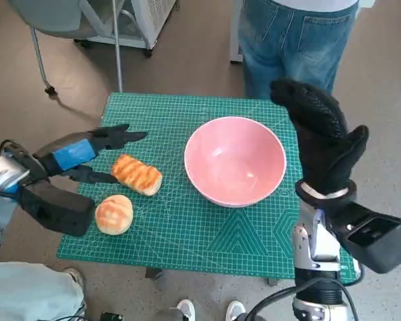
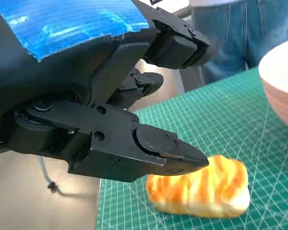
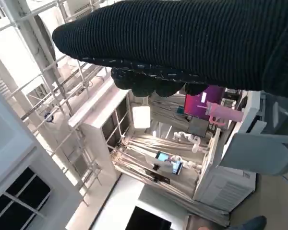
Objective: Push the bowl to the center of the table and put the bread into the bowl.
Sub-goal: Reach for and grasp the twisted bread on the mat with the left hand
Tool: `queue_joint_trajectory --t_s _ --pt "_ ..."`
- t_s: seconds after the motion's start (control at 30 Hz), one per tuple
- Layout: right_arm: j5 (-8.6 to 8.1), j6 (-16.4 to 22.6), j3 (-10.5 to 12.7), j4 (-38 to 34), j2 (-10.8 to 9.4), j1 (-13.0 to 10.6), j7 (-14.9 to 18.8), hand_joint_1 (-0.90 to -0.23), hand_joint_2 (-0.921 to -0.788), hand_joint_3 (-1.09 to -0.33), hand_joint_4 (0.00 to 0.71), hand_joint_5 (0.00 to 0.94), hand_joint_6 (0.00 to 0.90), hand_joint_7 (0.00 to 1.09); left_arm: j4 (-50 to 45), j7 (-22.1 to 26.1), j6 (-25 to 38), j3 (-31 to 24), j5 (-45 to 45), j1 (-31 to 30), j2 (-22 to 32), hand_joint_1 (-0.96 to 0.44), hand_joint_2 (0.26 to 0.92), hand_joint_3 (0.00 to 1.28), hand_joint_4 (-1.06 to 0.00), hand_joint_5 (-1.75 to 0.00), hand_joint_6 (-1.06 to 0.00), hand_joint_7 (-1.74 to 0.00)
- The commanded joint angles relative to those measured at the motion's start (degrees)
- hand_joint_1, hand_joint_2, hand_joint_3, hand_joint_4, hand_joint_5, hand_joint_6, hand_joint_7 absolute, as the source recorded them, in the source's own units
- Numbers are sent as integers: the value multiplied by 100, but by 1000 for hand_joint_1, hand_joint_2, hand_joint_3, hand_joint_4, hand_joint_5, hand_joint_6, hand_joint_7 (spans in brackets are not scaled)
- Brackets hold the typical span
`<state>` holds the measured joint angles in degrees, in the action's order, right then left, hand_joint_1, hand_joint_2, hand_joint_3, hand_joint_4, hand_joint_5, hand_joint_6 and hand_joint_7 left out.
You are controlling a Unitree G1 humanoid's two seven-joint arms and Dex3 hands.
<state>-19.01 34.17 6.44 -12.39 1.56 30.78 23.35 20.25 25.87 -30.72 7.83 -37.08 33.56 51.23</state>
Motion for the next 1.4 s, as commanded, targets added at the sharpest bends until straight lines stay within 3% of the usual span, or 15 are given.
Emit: queue_joint_trajectory --t_s 0.03,0.87,1.4 --pt "-50 -90 14 3 -6 -96 -44 -558 -921 -798 307 18 -1 743 20 133 110 208 -1 199 -66 51 848 0 -112 -1 -261 0" --pt "-143 -118 29 126 -3 -213 -22 -560 -921 -800 307 24 -1 727 1029 -221 237 1056 -533 681 -383 -15 827 1 -115 -2 -261 -2" --pt "-135 -110 20 150 -43 -254 -50 -556 -921 -799 306 28 -1 725 2081 -831 -34 1794 -1165 995 -654 -28 866 11 -221 -21 -350 -31"
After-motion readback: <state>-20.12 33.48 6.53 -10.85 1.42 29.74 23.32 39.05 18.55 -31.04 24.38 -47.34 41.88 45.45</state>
